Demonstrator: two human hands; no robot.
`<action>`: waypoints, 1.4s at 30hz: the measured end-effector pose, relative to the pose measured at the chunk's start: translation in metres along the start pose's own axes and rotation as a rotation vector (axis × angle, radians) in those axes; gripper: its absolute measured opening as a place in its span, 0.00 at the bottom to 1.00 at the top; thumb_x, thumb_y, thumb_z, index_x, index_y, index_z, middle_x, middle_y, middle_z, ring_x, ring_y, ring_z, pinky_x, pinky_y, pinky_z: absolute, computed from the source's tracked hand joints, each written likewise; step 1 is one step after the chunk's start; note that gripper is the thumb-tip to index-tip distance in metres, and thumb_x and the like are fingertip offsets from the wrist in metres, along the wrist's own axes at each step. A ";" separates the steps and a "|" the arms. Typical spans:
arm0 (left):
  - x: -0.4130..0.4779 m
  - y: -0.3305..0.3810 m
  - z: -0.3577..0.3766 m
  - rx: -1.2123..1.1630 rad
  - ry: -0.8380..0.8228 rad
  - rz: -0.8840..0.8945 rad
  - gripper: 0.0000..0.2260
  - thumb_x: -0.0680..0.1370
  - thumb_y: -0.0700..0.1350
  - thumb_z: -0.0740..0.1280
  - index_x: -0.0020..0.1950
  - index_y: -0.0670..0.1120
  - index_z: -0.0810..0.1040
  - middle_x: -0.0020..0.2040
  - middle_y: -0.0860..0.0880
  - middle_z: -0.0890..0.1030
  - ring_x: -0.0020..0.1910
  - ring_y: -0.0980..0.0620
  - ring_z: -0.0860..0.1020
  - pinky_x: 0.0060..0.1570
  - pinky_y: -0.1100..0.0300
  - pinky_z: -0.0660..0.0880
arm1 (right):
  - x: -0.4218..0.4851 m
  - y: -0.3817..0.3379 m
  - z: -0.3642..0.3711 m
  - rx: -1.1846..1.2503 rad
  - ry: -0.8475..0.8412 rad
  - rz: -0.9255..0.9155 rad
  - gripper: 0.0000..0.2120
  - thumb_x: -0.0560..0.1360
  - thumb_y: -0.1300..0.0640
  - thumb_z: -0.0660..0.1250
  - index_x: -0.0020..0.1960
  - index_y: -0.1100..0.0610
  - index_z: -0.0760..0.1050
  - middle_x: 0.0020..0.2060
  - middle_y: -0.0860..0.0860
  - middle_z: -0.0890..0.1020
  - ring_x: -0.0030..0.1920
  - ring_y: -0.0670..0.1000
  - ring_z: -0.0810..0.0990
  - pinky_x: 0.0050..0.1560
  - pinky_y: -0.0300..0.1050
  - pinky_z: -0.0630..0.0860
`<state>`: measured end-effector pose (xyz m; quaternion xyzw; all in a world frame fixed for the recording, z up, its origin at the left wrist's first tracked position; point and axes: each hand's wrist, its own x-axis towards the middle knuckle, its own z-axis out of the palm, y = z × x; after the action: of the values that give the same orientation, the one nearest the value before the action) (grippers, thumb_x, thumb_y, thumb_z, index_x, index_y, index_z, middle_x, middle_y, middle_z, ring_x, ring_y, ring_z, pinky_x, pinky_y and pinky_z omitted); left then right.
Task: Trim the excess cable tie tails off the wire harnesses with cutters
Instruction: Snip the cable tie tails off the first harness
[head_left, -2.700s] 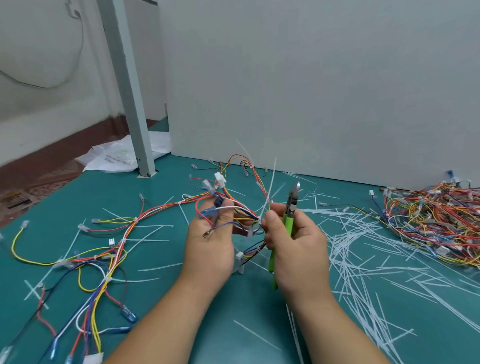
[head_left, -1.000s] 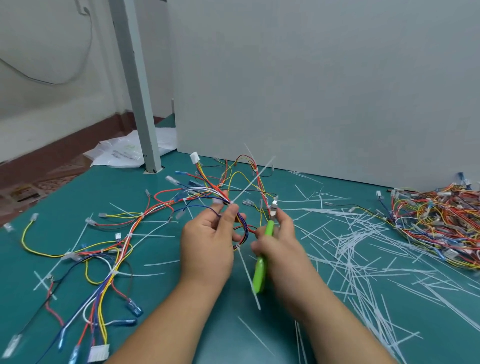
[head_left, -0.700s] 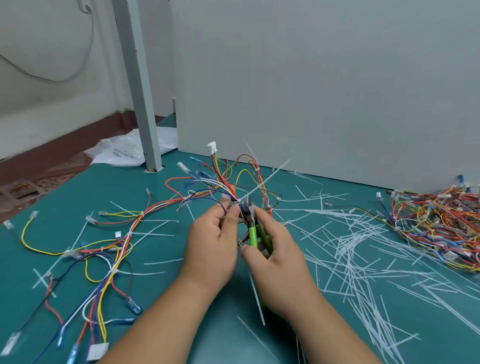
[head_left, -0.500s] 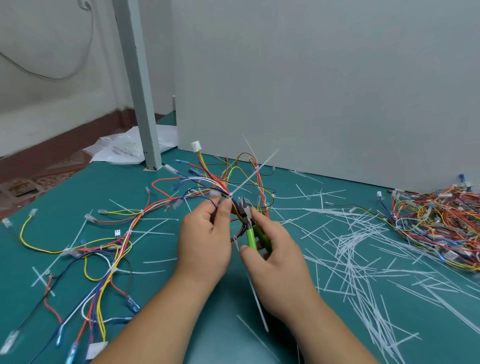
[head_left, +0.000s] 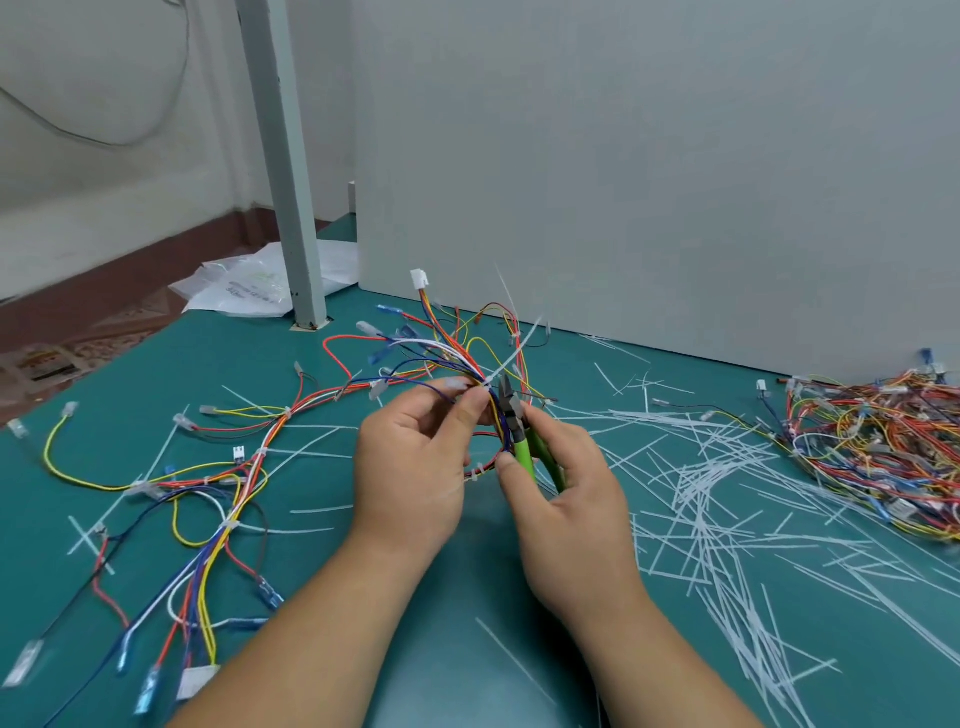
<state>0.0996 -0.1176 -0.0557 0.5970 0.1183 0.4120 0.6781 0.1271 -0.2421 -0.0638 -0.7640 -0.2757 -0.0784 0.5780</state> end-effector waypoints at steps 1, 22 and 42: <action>0.000 0.000 0.000 -0.008 0.007 -0.010 0.06 0.79 0.39 0.71 0.44 0.48 0.82 0.36 0.53 0.86 0.26 0.60 0.75 0.28 0.68 0.71 | 0.000 0.001 0.000 0.006 0.023 0.003 0.22 0.76 0.63 0.74 0.65 0.43 0.80 0.55 0.43 0.82 0.59 0.39 0.79 0.60 0.27 0.69; -0.003 -0.003 -0.002 0.083 -0.106 -0.016 0.06 0.80 0.35 0.69 0.49 0.44 0.83 0.42 0.50 0.88 0.42 0.53 0.86 0.47 0.64 0.80 | 0.003 0.007 0.000 0.077 -0.008 -0.001 0.22 0.73 0.54 0.71 0.65 0.40 0.80 0.48 0.40 0.82 0.54 0.45 0.81 0.55 0.30 0.71; 0.005 0.005 -0.014 0.157 -0.293 -0.041 0.15 0.80 0.36 0.69 0.42 0.55 0.86 0.38 0.52 0.87 0.40 0.58 0.84 0.45 0.70 0.77 | 0.010 0.009 -0.013 -0.092 -0.017 -0.076 0.18 0.76 0.48 0.71 0.65 0.48 0.82 0.53 0.41 0.81 0.55 0.40 0.80 0.51 0.25 0.69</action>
<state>0.0911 -0.1043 -0.0538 0.6994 0.0625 0.2962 0.6475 0.1428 -0.2524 -0.0627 -0.7794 -0.3057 -0.1063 0.5365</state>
